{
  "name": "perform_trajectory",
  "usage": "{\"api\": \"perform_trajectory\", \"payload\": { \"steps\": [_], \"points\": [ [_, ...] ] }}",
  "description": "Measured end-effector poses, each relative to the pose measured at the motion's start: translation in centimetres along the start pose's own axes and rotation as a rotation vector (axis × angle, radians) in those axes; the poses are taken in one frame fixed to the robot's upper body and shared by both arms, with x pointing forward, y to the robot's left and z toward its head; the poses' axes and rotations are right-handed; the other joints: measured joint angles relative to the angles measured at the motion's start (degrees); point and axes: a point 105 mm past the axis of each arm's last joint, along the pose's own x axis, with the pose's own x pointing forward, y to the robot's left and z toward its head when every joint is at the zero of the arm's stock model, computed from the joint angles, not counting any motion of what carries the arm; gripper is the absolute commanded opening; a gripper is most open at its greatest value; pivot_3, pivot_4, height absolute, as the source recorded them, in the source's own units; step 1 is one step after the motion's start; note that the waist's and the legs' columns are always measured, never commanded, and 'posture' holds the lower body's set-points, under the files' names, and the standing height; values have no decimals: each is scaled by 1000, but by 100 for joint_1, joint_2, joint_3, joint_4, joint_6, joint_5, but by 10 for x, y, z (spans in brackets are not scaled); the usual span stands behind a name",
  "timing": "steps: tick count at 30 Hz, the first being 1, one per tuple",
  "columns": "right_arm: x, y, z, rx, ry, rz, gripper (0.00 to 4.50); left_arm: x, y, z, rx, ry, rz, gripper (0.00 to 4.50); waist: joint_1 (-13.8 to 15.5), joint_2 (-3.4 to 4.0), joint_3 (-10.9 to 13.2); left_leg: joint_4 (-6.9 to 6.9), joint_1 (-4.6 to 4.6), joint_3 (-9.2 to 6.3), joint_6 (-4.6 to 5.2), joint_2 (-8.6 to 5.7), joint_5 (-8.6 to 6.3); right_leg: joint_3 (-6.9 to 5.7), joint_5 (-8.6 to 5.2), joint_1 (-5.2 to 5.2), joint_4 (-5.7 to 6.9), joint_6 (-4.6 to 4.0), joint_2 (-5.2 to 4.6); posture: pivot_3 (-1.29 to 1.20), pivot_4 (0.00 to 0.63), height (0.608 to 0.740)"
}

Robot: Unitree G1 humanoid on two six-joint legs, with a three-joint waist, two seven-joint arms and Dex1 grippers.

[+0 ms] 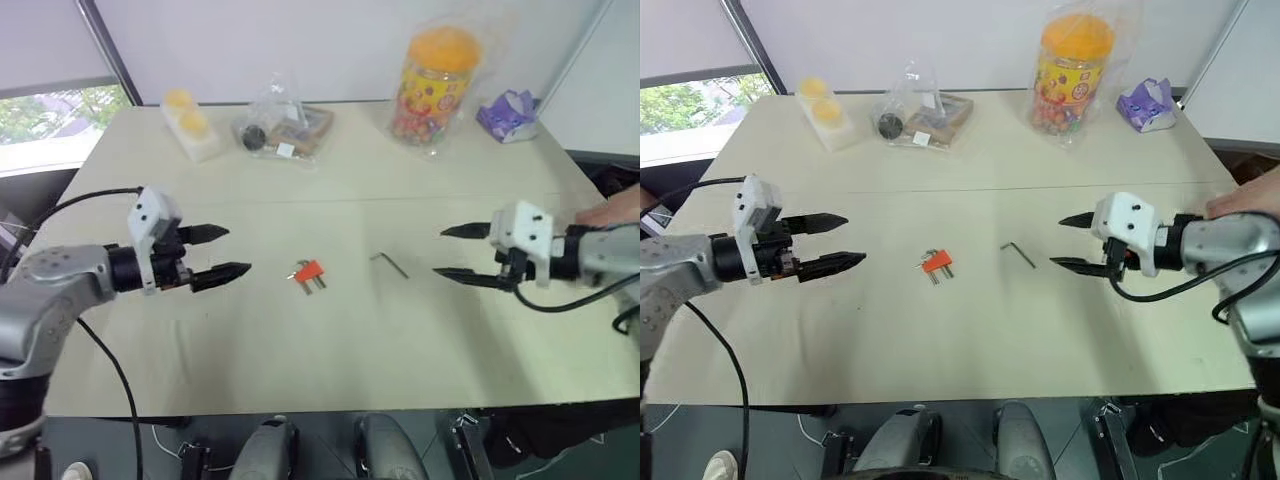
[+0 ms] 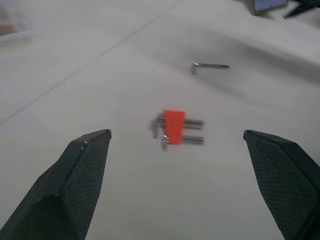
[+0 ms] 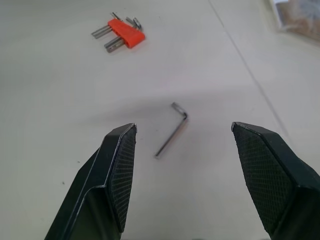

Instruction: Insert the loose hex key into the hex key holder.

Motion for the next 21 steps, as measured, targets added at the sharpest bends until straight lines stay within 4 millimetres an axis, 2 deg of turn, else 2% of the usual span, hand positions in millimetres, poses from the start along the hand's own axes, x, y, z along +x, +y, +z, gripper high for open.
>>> {"api": "perform_trajectory", "payload": {
  "steps": [5,21],
  "points": [
    [2,-6,15,-13,-46,16,3151,0,-1,2,0,-4,-28,4442,31,-2,2,2,-5,-1,0,-1,0,1,0,0,-5,0,-5,0,150,740],
    [12,0,22,14,-86,56,3151,2,0,3,0,-12,-7,4442,21,-3,2,2,-10,1,-1,-1,0,2,0,-10,-3,0,-6,0,150,740]
  ]
}}
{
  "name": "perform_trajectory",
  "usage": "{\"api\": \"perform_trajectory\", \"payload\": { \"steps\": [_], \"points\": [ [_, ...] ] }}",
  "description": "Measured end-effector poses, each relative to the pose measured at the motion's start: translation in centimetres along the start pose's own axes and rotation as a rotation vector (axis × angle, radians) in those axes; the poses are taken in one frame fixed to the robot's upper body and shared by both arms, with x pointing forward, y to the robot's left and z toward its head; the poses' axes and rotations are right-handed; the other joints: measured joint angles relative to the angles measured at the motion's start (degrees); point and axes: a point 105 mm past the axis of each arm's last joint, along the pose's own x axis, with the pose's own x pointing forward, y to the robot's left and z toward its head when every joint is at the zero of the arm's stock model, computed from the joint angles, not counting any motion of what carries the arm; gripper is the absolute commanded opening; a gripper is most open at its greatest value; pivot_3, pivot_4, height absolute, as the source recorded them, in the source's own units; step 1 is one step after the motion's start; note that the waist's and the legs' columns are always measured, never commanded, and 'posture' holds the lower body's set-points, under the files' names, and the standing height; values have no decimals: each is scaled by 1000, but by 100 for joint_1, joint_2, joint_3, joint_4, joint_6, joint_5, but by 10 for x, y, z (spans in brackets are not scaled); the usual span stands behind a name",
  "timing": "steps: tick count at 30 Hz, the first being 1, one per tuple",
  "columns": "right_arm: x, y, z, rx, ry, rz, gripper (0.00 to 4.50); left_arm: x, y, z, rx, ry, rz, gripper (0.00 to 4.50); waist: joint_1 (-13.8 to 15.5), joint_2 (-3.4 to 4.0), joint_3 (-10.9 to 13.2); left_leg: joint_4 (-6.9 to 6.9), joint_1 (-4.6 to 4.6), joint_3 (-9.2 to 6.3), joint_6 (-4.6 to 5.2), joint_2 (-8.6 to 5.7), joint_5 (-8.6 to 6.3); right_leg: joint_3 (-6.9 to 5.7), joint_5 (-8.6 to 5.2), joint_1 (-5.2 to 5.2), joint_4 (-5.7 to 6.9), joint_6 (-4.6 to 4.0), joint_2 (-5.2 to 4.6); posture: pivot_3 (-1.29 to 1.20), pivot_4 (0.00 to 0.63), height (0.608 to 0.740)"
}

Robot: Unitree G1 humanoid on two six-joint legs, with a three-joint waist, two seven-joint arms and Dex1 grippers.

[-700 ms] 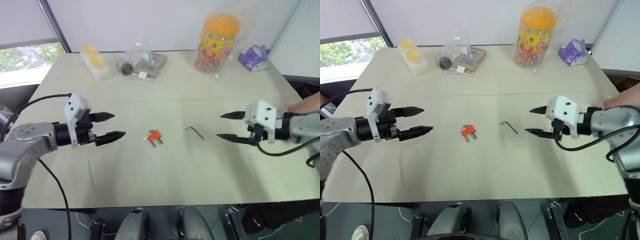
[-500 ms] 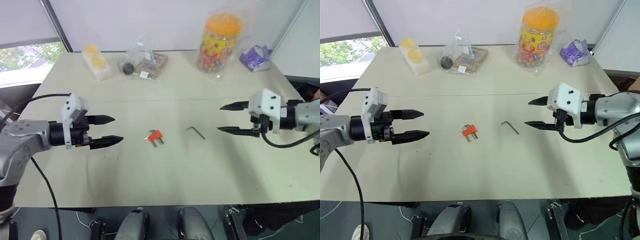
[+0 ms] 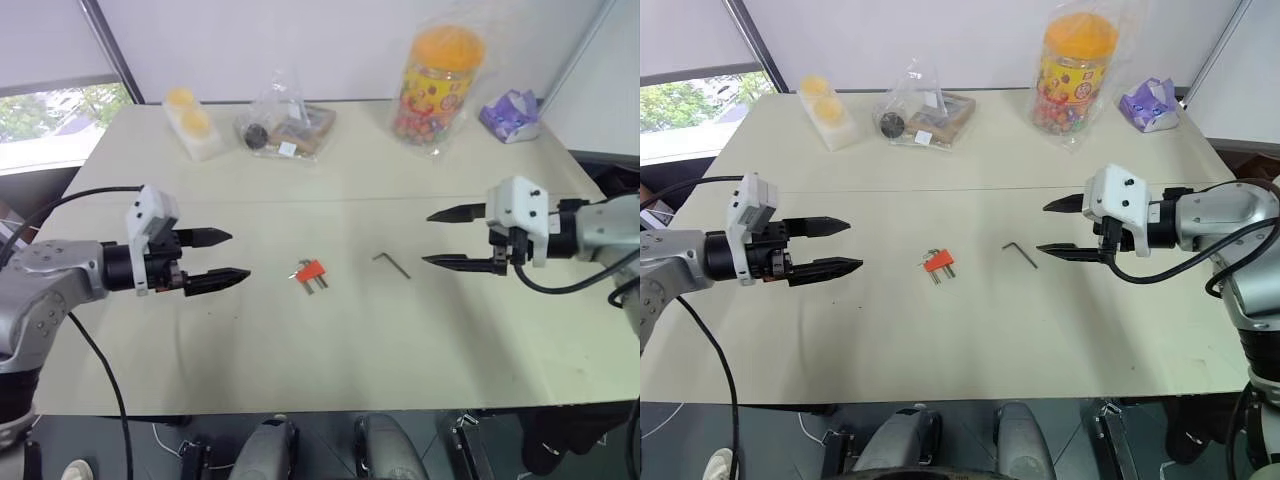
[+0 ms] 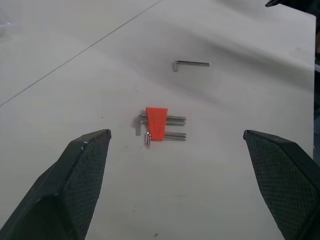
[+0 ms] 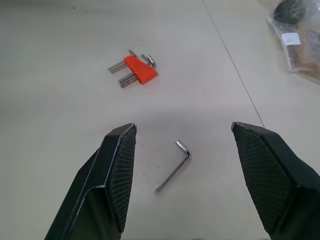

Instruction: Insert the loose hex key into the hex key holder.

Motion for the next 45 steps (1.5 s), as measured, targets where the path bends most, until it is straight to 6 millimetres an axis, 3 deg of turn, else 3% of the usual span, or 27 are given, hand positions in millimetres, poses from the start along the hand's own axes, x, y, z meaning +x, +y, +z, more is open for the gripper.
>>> {"api": "perform_trajectory", "payload": {
  "steps": [8,12,18,25,30,45],
  "points": [
    [9,3,0,9,-30,5,3151,0,1,0,-1,-3,14,4442,-4,0,0,0,0,0,0,0,0,0,0,0,0,0,1,0,150,740],
    [34,8,-12,26,-49,10,3151,3,3,0,-3,-23,30,4442,-10,-1,0,0,0,0,-8,0,4,0,0,-3,5,0,1,0,150,740],
    [95,22,-43,74,-67,15,3151,5,9,-1,17,-39,76,4442,-17,-1,0,0,-1,2,-36,-1,21,2,0,-12,12,0,3,0,150,740],
    [139,22,-51,44,-85,-17,3151,6,9,-1,26,-35,93,4442,-29,-2,0,0,-1,1,-40,-2,23,2,0,-16,17,0,5,0,150,740],
    [154,25,-49,18,-106,-13,3151,5,6,-6,17,-23,101,4442,-37,-1,0,-2,-1,0,-41,-2,23,2,0,-16,17,0,6,0,150,740],
    [175,37,-46,-38,-124,8,3151,4,0,-10,23,-15,110,4442,-51,-1,0,-2,-1,-1,-41,-2,23,2,0,-17,19,0,8,0,150,740]
  ]
}}
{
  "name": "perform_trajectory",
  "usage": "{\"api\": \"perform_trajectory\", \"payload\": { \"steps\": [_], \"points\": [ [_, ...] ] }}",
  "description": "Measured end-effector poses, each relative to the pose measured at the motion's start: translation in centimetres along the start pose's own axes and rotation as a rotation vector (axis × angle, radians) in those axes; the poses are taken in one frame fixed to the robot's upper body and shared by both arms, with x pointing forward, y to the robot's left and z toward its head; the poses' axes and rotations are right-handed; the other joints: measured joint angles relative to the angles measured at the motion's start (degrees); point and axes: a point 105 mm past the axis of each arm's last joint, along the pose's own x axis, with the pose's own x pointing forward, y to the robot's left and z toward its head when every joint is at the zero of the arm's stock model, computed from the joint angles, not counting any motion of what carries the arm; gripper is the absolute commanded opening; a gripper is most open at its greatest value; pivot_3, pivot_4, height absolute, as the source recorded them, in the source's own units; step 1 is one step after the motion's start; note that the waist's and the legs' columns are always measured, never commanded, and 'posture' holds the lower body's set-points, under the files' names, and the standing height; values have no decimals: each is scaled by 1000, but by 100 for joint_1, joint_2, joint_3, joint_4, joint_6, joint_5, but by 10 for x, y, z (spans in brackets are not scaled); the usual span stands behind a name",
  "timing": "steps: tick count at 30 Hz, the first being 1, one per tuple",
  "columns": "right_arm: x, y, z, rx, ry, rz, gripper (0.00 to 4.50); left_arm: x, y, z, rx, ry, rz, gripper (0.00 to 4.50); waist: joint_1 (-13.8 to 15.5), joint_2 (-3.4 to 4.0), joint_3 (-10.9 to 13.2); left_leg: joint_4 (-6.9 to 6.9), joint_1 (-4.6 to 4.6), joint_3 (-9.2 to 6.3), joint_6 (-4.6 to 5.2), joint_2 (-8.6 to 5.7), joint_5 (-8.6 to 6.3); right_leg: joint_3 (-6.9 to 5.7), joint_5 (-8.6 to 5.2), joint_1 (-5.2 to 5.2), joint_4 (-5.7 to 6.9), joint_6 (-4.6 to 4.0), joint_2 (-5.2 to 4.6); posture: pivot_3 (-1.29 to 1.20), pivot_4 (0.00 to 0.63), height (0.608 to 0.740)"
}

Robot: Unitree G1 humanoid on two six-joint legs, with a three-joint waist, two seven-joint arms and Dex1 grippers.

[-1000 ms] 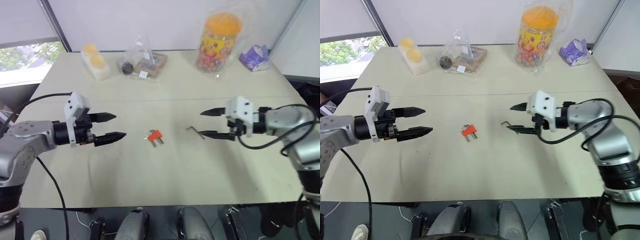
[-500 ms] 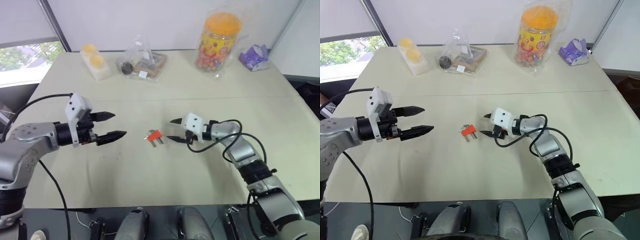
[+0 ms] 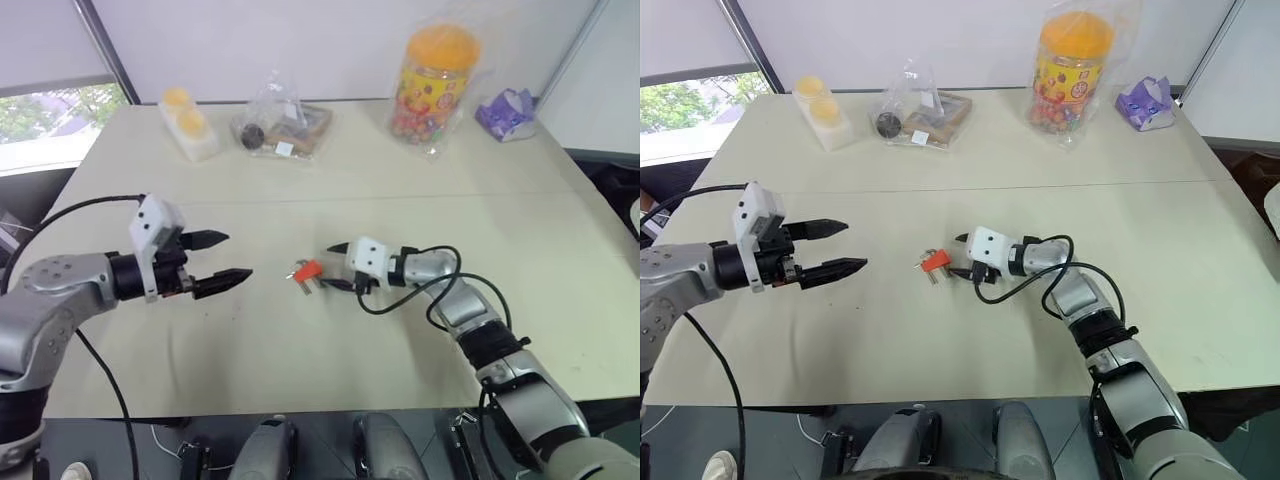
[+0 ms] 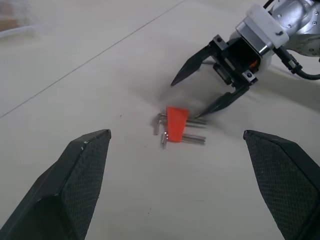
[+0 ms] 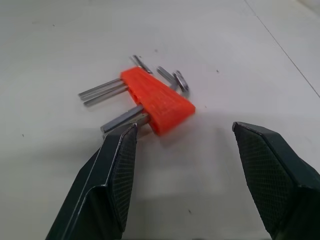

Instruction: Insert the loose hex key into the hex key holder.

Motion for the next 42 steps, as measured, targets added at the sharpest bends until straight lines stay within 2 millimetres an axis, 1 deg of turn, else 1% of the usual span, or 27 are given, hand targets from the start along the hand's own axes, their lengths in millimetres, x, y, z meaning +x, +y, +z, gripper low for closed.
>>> {"api": "perform_trajectory", "payload": {
  "steps": [9,14,20,23,25,27,28,29,33,36,39,42],
  "points": [
    [15,11,5,32,-31,34,3151,0,0,1,4,-1,8,4442,-5,0,0,0,0,-1,0,0,0,0,0,0,1,0,1,0,150,740],
    [18,9,4,49,-26,46,3151,-1,1,0,5,0,22,4442,-4,0,0,0,0,-1,-1,0,0,0,0,0,0,0,1,0,150,740],
    [20,6,-1,168,-19,87,3151,-1,0,0,13,-2,27,4442,-6,0,0,0,2,-1,-1,0,1,0,0,1,1,0,1,0,150,740],
    [22,5,-2,191,-8,117,3151,-1,1,1,18,-4,38,4442,-5,0,-1,0,2,-1,-1,0,1,0,0,2,0,0,1,0,150,740],
    [23,4,-3,203,-6,127,2612,-1,2,1,22,-6,45,4500,-6,0,-1,0,4,-1,-2,0,1,0,0,3,1,0,1,0,150,740],
    [25,6,-4,220,-10,144,1895,0,2,2,28,-14,47,4500,-10,0,-1,0,5,-1,-3,0,2,0,0,3,1,-1,1,0,150,740],
    [25,6,-4,222,-13,151,1362,0,1,2,28,-17,47,4500,-10,0,-1,0,5,-1,-4,0,3,0,0,4,2,-1,1,0,150,740],
    [26,6,-3,220,-16,153,1003,0,1,2,28,-18,47,4500,-11,0,-1,0,5,-1,-5,1,3,0,0,4,2,-1,1,0,150,740],
    [26,5,-4,214,-15,161,997,0,1,0,28,-15,50,4500,-9,1,-2,0,6,-2,-6,0,4,0,1,5,2,-1,1,0,150,740],
    [25,4,-2,162,-18,144,997,0,2,0,31,-13,54,4500,-7,1,-2,0,6,-2,-6,0,4,0,1,4,2,-2,1,0,150,740],
    [19,-10,-1,-9,-8,34,997,1,3,1,27,-24,53,4500,19,1,-1,1,5,-2,-7,-2,4,-1,1,3,3,-1,0,0,150,740],
    [2,-38,5,-264,8,-156,997,3,11,11,32,-60,59,4500,46,0,-1,4,0,-1,-7,-7,4,-6,1,-1,3,-1,0,0,150,740]
  ]
}}
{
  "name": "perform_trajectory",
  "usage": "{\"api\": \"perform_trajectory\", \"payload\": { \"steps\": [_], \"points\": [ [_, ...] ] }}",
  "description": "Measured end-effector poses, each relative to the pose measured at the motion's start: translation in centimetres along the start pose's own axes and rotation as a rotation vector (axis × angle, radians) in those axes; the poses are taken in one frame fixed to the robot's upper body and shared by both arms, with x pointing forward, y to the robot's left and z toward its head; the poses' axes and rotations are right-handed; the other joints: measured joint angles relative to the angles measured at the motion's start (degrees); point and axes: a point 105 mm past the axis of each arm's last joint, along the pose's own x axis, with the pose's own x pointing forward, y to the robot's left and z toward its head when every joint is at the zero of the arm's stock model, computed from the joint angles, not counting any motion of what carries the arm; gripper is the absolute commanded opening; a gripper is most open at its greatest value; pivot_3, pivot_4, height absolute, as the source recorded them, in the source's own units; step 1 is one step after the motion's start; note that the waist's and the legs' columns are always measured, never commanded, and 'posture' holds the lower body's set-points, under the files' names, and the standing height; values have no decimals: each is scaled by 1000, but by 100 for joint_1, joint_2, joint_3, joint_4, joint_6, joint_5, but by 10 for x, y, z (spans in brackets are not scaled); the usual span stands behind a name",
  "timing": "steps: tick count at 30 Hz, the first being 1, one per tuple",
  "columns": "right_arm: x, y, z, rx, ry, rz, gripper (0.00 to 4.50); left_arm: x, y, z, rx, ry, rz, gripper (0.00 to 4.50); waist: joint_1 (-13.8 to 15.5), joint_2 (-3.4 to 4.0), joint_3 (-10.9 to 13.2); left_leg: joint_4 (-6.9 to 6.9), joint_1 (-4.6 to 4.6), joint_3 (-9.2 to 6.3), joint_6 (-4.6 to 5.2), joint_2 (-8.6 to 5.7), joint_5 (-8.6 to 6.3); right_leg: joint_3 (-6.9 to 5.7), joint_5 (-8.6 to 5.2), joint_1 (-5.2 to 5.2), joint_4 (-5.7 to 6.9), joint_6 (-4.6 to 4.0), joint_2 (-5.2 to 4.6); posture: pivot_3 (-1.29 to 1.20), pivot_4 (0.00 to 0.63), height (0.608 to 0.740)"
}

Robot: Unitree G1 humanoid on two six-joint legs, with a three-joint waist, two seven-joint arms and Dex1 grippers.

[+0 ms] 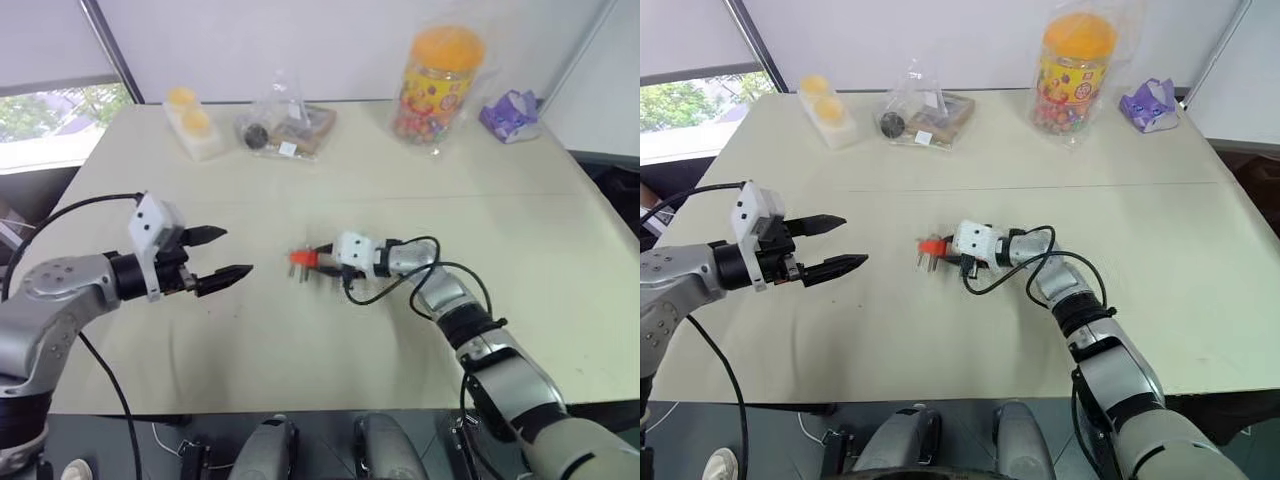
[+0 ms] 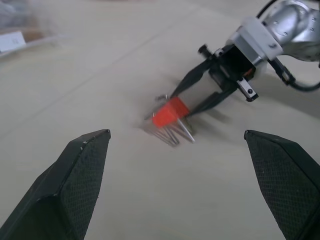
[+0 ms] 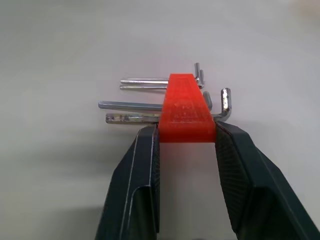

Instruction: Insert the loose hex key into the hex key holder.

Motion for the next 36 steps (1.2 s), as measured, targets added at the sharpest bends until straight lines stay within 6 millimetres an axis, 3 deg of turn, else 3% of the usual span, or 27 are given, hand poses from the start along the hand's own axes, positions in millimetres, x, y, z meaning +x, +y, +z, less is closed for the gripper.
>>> {"api": "perform_trajectory", "payload": {
  "steps": [6,11,15,18,36],
  "points": [
    [-31,-67,47,-522,-113,-276,997,22,12,30,-2,-109,-49,4500,-62,-1,0,-8,-2,3,-1,4,1,1,0,-9,2,0,6,0,150,740],
    [-52,-89,82,-849,-204,-392,997,44,19,52,-33,-186,-104,4500,-68,-4,2,-7,-3,4,-2,3,2,1,0,-10,4,0,16,0,150,740],
    [-55,-85,105,-958,-316,-435,997,59,10,71,-20,-227,-189,4500,-111,-4,2,-8,-3,5,-2,3,2,2,0,-10,5,0,16,0,150,740],
    [-56,-80,110,-981,-357,-445,997,65,6,71,-26,-223,-234,4500,-184,-4,2,-7,-3,5,-2,3,2,2,0,-9,6,1,16,0,150,740],
    [-52,-63,112,-985,-388,-385,997,74,-4,76,-42,-244,-303,4500,-195,-4,2,-5,-2,5,-3,5,2,4,0,-9,6,0,20,0,150,740]
  ]
}}
